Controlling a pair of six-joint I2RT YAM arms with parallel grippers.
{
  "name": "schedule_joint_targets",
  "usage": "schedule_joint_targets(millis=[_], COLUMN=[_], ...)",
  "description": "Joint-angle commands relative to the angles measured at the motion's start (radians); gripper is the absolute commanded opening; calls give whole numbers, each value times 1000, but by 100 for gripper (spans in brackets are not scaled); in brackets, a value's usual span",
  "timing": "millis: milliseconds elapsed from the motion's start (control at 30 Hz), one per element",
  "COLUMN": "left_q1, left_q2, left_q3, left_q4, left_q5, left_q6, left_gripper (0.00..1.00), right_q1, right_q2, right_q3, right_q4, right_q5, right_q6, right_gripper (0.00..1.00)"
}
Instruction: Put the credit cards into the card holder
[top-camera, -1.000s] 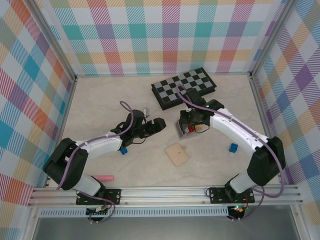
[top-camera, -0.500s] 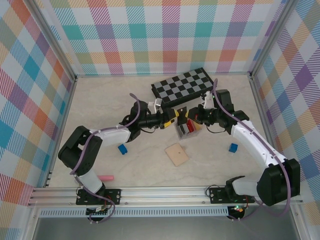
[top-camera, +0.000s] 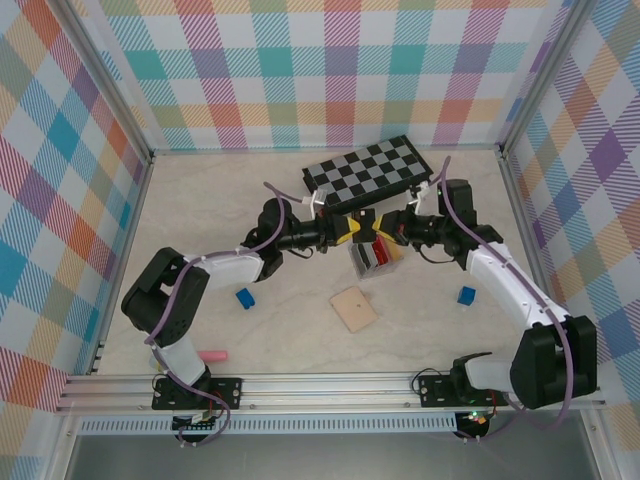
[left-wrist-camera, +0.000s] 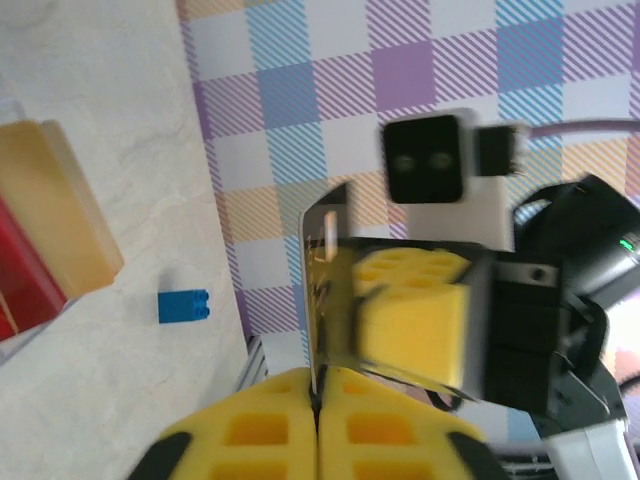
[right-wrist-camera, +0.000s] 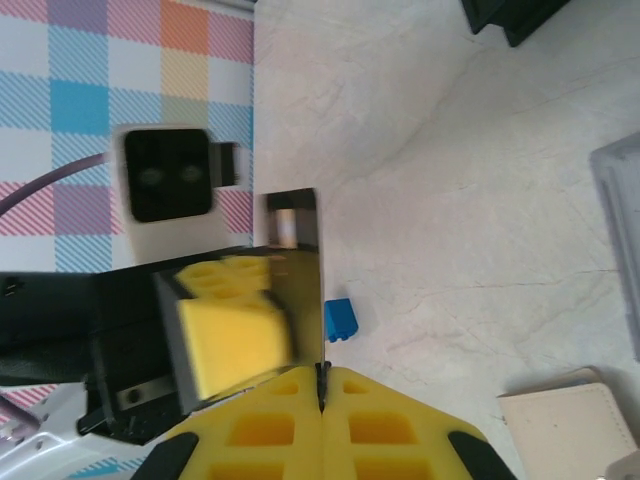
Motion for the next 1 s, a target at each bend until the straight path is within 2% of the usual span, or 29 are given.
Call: schedule_joint_targets(millis=[0,200,300,467,633,700,767,867,933,967], left_q1=[2,3,3,6,8,9,11,15,15,13], left_q2=[-4,2,10,53,79,80,70,4,-76,-126], left_q3=[31,42,55,92,105,104,91,41,17,21], left_q4=[44,100,123,124,98,55,-9,-174,-420,-600], left_q5=[15,21,27,45,53,50,32,-37,-142,-221], left_q6=[-31,-127,-174,-214,-218,-200,-178,-96,29,108], left_gripper=[0,0,0,0,0,24,49,64,70,73], right_q1=[-9,-30,-42,-66,-87,-89,-89,-89,-81,-68], right_q2=[14,27,54,86,107,116,111,92,49,14], right_q3=[-4,0,20,49,89,97,102,111,81,59], right_q4=[60,86,90,107,48,37,-10,-121,-146,-163], right_q5=[-81,-137,-171,-214,-230,-257,-239,-163,-101,-37], right_q6=[19,36,39,36,-31,-61,-94,-156,-196,-223], right_gripper=[8,23,24,9,7,3,3,4,5,6])
